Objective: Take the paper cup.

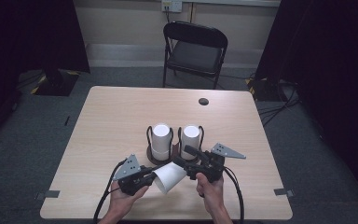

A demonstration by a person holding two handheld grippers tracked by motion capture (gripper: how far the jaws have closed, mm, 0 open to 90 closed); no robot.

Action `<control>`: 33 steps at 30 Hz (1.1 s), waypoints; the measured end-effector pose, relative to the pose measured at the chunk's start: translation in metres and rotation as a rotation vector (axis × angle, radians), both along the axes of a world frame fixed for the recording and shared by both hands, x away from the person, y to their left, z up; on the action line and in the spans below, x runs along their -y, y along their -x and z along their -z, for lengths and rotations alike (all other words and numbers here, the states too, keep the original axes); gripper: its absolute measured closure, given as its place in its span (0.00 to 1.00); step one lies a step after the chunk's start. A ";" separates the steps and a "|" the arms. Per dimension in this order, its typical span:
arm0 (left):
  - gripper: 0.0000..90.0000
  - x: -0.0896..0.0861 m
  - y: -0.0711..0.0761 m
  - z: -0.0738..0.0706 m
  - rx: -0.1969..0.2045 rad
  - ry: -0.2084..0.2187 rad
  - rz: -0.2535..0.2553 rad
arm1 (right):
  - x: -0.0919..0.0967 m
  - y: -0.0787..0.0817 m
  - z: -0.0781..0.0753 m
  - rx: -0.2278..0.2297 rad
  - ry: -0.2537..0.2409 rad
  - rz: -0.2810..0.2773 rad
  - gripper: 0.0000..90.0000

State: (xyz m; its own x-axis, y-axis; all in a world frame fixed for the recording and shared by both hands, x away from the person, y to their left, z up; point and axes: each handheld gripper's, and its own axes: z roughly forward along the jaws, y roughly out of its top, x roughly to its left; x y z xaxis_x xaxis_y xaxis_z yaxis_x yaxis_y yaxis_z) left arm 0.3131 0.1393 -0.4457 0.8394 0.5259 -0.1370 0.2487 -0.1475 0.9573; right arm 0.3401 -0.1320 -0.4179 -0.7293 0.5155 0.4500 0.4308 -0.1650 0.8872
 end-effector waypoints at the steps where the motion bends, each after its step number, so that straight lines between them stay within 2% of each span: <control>1: 0.97 -0.001 -0.001 0.000 -0.009 0.006 0.000 | -0.001 -0.001 -0.003 0.008 0.007 -0.003 0.27; 5: 0.98 -0.002 0.001 -0.005 -0.002 -0.030 -0.005 | -0.007 -0.006 -0.012 0.038 0.054 -0.030 0.27; 7: 0.98 -0.004 0.001 -0.006 -0.008 -0.044 -0.012 | -0.009 -0.008 -0.015 0.045 0.095 -0.019 0.29; 12: 0.98 -0.006 -0.002 -0.006 -0.048 -0.061 -0.006 | -0.011 -0.008 -0.020 0.067 0.142 -0.045 0.29; 13: 0.98 -0.007 -0.003 -0.006 -0.055 -0.061 -0.006 | -0.011 -0.009 -0.023 0.070 0.175 -0.052 0.27; 14: 0.98 -0.007 -0.003 -0.006 -0.055 -0.061 -0.006 | -0.011 -0.009 -0.023 0.070 0.175 -0.052 0.27; 15: 0.98 -0.008 -0.003 -0.006 -0.060 -0.066 -0.005 | -0.010 -0.013 -0.025 0.054 0.209 -0.054 0.26; 17: 0.98 -0.008 -0.004 -0.007 -0.067 -0.066 -0.005 | -0.010 -0.015 -0.026 0.047 0.219 -0.061 0.26; 18: 0.98 -0.009 -0.004 -0.007 -0.073 -0.064 -0.004 | -0.009 -0.015 -0.029 0.068 0.233 -0.063 0.28; 20: 0.98 -0.009 -0.004 -0.007 -0.095 -0.074 -0.007 | -0.009 -0.015 -0.030 0.077 0.241 -0.061 0.28; 22: 0.98 -0.009 -0.004 -0.009 -0.118 -0.075 -0.005 | -0.008 -0.013 -0.033 0.107 0.273 -0.046 0.28; 24: 0.98 -0.009 -0.004 -0.011 -0.123 -0.083 -0.008 | -0.006 -0.012 -0.036 0.124 0.288 -0.067 0.28; 27: 0.98 -0.010 -0.004 -0.012 -0.128 -0.079 -0.004 | 0.001 -0.005 -0.036 0.161 0.355 -0.104 0.28; 33: 0.98 -0.012 -0.006 -0.012 -0.116 -0.096 -0.007 | 0.009 0.010 -0.030 0.192 0.379 -0.144 0.26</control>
State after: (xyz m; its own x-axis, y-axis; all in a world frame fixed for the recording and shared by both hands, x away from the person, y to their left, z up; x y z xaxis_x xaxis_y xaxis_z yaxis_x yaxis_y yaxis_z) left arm 0.3188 0.1516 -0.4336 0.8174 0.5467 -0.1815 0.3577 -0.2349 0.9038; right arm 0.3306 -0.1409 -0.3879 -0.8572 0.5055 0.0982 0.2474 0.2371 0.9395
